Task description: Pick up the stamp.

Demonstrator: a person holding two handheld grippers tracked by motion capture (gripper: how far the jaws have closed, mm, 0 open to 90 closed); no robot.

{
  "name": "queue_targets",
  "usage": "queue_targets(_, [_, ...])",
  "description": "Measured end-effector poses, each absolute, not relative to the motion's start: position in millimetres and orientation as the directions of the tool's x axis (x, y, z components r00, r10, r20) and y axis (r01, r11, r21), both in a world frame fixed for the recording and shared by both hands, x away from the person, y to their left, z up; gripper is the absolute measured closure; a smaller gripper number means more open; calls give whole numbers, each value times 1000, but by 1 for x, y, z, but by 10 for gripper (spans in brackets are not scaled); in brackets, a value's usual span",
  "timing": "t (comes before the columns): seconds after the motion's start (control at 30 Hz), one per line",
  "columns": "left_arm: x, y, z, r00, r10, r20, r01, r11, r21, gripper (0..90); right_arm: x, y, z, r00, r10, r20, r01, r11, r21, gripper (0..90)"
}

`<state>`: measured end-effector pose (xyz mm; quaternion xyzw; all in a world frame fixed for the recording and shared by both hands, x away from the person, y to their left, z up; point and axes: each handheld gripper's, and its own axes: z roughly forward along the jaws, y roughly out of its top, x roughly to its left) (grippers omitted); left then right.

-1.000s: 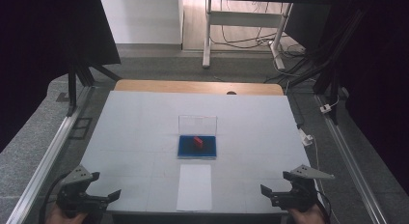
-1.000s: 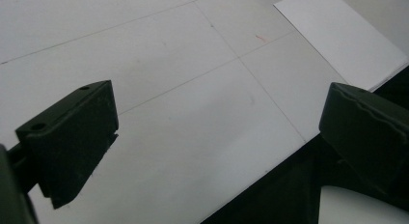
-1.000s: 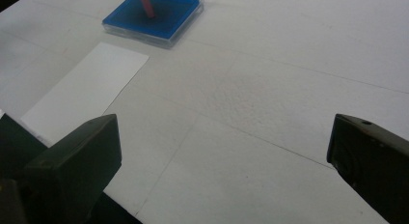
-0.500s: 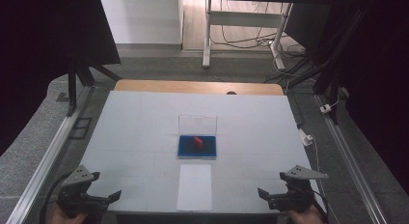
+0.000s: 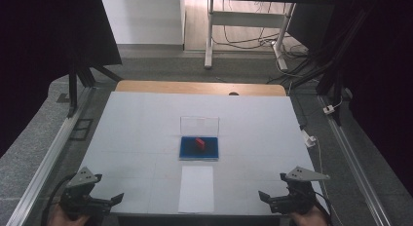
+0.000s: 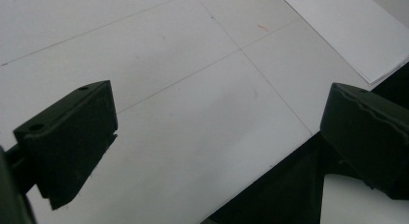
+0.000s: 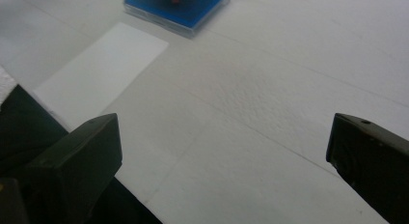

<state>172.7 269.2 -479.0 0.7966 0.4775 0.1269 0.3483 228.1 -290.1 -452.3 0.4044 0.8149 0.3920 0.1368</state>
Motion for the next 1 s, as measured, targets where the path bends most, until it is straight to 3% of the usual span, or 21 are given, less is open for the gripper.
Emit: queue_targets(1.0, [174,272,-480,506,847,-162,682,-278,676,3,262,-229,-444,-766,643,28,419,466,779,0])
